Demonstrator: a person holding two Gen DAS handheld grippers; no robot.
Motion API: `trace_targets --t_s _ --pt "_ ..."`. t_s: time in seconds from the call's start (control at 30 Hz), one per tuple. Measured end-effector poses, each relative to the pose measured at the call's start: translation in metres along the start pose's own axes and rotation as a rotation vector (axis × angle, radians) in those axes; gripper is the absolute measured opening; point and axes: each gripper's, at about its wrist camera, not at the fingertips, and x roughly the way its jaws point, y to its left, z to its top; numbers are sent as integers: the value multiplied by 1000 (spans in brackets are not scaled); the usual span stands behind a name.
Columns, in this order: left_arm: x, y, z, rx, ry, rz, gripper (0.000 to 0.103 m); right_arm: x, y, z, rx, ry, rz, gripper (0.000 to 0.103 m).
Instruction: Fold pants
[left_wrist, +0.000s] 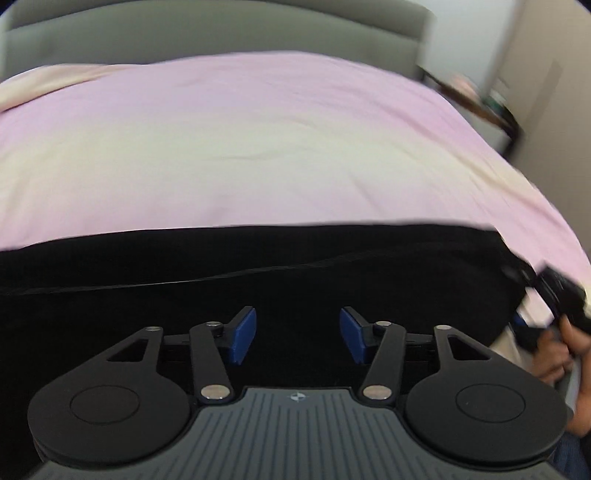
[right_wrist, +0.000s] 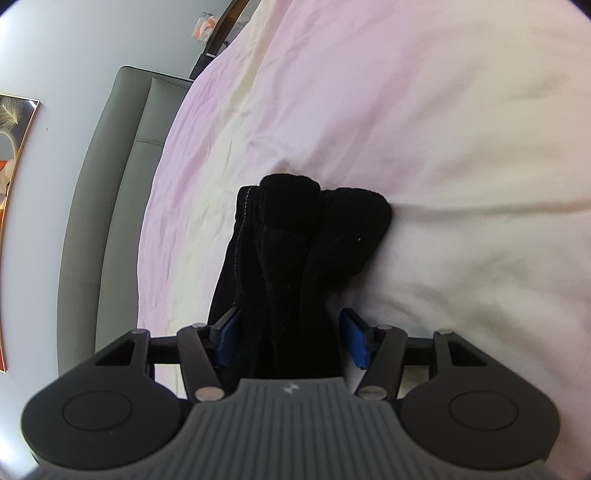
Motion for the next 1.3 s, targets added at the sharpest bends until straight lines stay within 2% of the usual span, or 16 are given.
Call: trace_targets --t_s 0.07,0.17,0.27,0.4,0.47,0.53,0.63,0.77,0.87,0.97,1.03,1.07,1.13,1.23,1.3 --pt "25 -33 6 71 22 -29 60 3 1 0 -13 4 1 55" --pt "56 -63 12 120 57 -63 60 8 4 -1 -41 22 5 51" --pt "89 -73 2 149 149 -32 60 16 6 -2 -58 31 6 49" --pt "107 -75 -20 157 148 -12 63 21 4 -2 -71 42 10 47" --pt "106 -77 -18 144 151 -10 63 24 5 -2 -81 44 8 43" --pt "97 -78 -14 135 138 -13 63 26 6 -2 -105 52 -5 29" --pt "69 -71 -12 98 104 -30 63 24 -1 1 -71 58 4 22" --pt "21 -47 -26 59 22 -26 68 21 -5 1 -39 57 16 19" --pt "12 -19 -43 -8 53 35 70 19 4 0 -88 43 2 17" --pt "20 9 -59 -116 78 -20 70 7 27 -6 -160 -9 -4 15" --pt "26 18 -61 -148 85 -53 70 -8 58 -20 -270 -80 10 15" --pt "26 23 -59 -178 90 -67 69 -17 80 -32 -375 -122 23 15" --pt "18 33 -52 -263 90 -98 63 -38 131 -71 -674 -218 66 15" --pt "-14 56 -49 -358 3 -124 65 -64 178 -139 -1066 -304 222 14" --pt "-37 74 -52 -397 -58 -85 71 -68 190 -188 -1297 -310 291 14"
